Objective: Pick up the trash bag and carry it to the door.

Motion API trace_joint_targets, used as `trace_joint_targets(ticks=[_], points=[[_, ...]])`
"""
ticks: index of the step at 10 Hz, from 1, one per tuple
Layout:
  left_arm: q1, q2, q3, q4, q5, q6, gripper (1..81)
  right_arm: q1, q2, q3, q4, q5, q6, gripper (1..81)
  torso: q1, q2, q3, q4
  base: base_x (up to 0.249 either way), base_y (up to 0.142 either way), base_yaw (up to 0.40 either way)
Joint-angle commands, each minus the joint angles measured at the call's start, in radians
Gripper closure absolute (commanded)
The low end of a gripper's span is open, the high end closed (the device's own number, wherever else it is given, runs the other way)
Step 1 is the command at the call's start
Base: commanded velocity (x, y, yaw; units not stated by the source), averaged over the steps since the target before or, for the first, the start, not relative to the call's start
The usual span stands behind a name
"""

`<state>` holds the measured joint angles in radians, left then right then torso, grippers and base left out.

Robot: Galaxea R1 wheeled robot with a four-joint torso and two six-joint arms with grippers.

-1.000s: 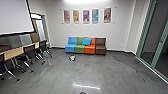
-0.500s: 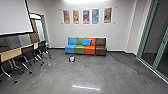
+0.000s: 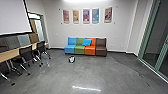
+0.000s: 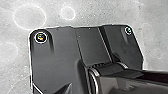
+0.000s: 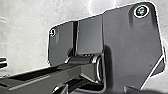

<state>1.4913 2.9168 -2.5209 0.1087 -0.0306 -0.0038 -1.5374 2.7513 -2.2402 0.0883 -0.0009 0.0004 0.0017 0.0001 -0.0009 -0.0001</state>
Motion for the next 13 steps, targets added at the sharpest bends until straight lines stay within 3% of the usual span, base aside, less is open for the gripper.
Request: trace_joint_targets(ticks=[1, 4, 13], points=[[-0.055, -0.007, 0.008, 0.003, 0.043, -0.001, 1.0, 0.055, -0.013, 0.012, 0.007, -0.059, -0.003, 1.0, 0.0, 0.0, 0.0, 0.0, 0.148, 0.0, 0.0], [-0.055, -0.007, 0.008, 0.003, 0.043, -0.002, 1.0, 0.055, -0.013, 0.008, 0.005, -0.057, -0.003, 1.0, 0.0, 0.0, 0.0, 0.0, 0.148, 0.0, 0.0], [-0.055, -0.005, 0.007, 0.003, 0.043, -0.004, 1.0, 0.062, -0.009, 0.008, 0.005, -0.067, -0.003, 1.0, 0.0, 0.0, 0.0, 0.0, 0.149, 0.076, 0.0]])
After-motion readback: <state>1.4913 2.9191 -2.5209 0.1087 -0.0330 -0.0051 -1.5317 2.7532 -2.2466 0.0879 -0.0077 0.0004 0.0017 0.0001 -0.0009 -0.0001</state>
